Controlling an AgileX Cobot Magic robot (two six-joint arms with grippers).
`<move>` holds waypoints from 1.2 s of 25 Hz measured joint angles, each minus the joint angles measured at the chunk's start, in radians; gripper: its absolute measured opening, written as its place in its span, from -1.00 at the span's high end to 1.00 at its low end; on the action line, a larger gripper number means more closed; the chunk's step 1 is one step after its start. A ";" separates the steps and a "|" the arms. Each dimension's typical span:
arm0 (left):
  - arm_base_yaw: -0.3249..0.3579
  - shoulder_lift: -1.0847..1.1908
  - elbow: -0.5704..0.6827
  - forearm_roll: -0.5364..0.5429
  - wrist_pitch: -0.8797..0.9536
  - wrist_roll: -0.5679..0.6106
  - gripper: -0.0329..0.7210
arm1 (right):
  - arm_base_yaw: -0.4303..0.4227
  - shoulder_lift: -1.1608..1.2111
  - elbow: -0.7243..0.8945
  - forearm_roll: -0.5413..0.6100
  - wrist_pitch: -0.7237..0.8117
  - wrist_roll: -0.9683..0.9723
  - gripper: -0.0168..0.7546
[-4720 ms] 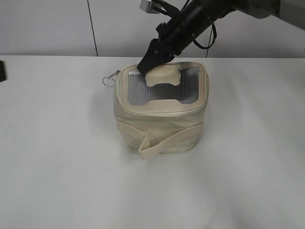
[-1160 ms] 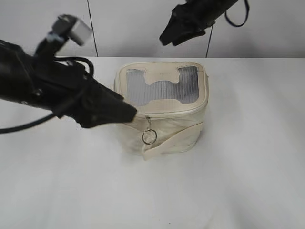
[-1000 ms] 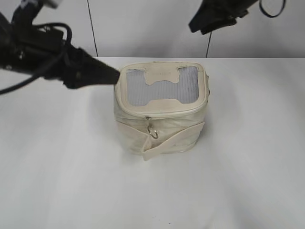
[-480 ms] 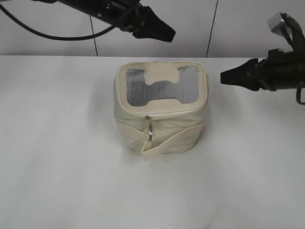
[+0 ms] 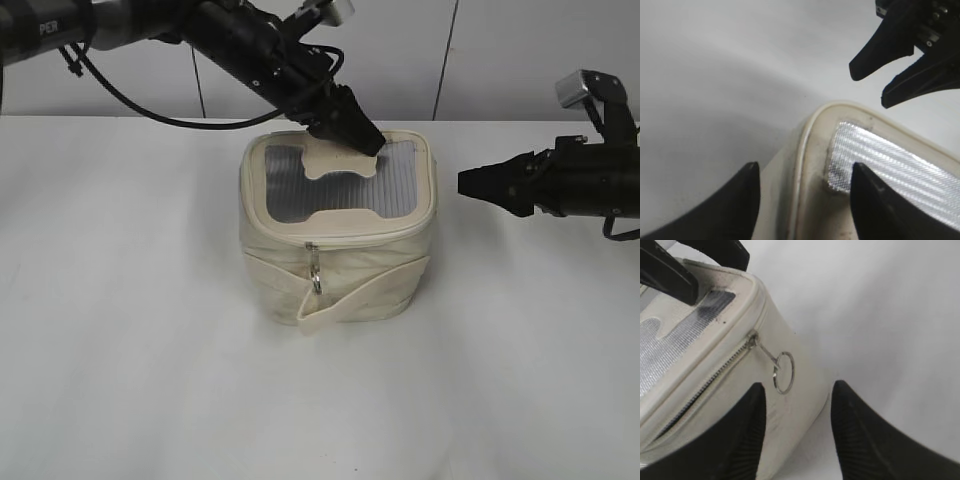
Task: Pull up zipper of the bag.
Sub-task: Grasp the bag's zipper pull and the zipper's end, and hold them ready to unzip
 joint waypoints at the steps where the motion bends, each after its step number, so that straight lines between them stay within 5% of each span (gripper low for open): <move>1: 0.000 0.005 0.000 0.004 0.001 -0.008 -0.18 | 0.000 0.008 0.000 0.001 0.007 -0.006 0.05; 5: -0.001 0.010 -0.002 0.021 -0.002 -0.021 0.57 | 0.000 0.043 0.000 0.005 0.034 -0.040 0.05; 7: -0.001 0.011 -0.002 0.025 -0.002 -0.023 0.73 | 0.002 0.061 0.000 0.005 0.040 -0.053 0.05; 17: -0.001 0.011 -0.002 0.026 -0.002 -0.025 0.77 | 0.092 0.072 -0.007 0.006 -0.020 -0.171 -0.12; 30: 0.000 0.011 -0.002 0.034 -0.005 -0.029 0.78 | 0.170 0.171 -0.165 0.007 -0.162 -0.171 -0.03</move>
